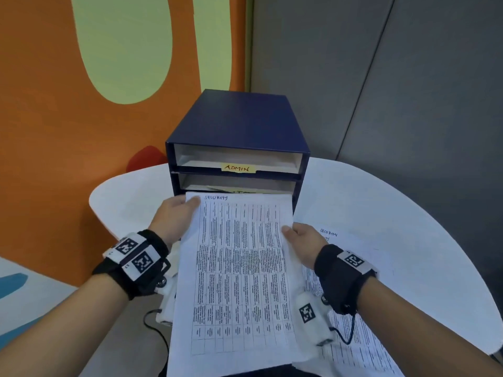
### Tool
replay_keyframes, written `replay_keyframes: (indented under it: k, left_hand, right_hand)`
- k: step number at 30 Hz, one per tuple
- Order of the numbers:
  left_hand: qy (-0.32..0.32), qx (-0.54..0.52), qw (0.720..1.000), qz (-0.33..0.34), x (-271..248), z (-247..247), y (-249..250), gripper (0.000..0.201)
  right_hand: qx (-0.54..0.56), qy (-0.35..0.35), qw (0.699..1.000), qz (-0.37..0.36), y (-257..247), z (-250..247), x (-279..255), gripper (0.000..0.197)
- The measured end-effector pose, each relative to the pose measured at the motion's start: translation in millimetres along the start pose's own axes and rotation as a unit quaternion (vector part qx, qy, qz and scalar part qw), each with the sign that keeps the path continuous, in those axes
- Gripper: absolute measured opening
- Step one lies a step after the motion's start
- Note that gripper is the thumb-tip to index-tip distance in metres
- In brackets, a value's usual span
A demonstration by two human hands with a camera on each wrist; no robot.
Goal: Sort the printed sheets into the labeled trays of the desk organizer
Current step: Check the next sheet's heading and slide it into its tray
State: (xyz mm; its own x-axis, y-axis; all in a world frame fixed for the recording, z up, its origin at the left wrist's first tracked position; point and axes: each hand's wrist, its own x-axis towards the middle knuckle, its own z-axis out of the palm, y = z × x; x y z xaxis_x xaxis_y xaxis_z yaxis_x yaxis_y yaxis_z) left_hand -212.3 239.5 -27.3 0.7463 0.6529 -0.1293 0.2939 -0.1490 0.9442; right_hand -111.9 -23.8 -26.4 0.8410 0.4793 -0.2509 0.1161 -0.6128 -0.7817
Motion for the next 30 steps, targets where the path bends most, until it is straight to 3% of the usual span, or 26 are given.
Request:
replay_keyframes:
  k: [3, 9, 11, 14, 16, 17, 19, 21, 22, 24, 27, 30]
  left_hand:
    - [-0.053, 0.051, 0.994, -0.084, 4.5, -2.5, -23.4, 0.05]
    - [-0.044, 0.069, 0.992, -0.095, 13.7, -3.3, -27.9, 0.076]
    - [-0.036, 0.056, 0.993, -0.098, 14.7, -3.0, -27.3, 0.07]
    - [-0.036, 0.047, 0.993, -0.099, 12.8, 0.6, -28.3, 0.042]
    - [-0.045, 0.046, 0.991, -0.114, 9.1, 2.6, -28.7, 0.05]
    - [-0.063, 0.056, 0.989, -0.125, 8.2, 2.8, -30.3, 0.061]
    - [-0.142, 0.122, 0.971, -0.149, -1.0, 0.7, -28.7, 0.083]
    - [-0.231, 0.146, 0.948, -0.161, -9.0, 0.2, -27.3, 0.084]
    - [-0.25, 0.134, 0.946, -0.157, -11.3, 0.4, -24.9, 0.077]
    - [-0.225, 0.089, 0.959, -0.15, -8.4, 0.1, -20.6, 0.059]
    - [-0.158, 0.003, 0.975, -0.157, 8.3, -2.9, -20.1, 0.065]
    - [-0.108, -0.048, 0.982, -0.147, 17.2, -1.2, -22.4, 0.062]
  right_hand:
    - [-0.049, -0.058, 0.996, 0.049, 8.5, 13.1, 1.3, 0.039]
    - [-0.05, -0.051, 0.996, 0.061, 3.3, 19.7, 9.2, 0.039]
    - [-0.033, -0.049, 0.996, 0.072, -4.1, 17.6, 11.9, 0.037]
    - [-0.038, -0.052, 0.993, 0.096, -10.8, 17.2, 21.8, 0.029]
    - [-0.047, -0.041, 0.991, 0.115, -14.1, 13.8, 26.2, 0.019]
    - [-0.058, -0.031, 0.988, 0.137, -13.5, 12.3, 29.6, 0.013]
    - [-0.123, -0.019, 0.984, 0.129, -11.9, 8.8, 34.3, 0.031]
    - [-0.071, -0.007, 0.988, 0.14, -15.1, 5.8, 40.1, 0.015]
    - [-0.051, -0.012, 0.99, 0.127, -15.6, 2.4, 41.1, 0.019]
    - [0.014, -0.015, 0.99, 0.143, -13.2, 0.8, 40.6, 0.034]
    - [0.143, -0.047, 0.972, 0.179, -9.6, -1.8, 27.7, 0.038]
    - [0.171, -0.1, 0.963, 0.18, -0.5, -2.1, 15.3, 0.044]
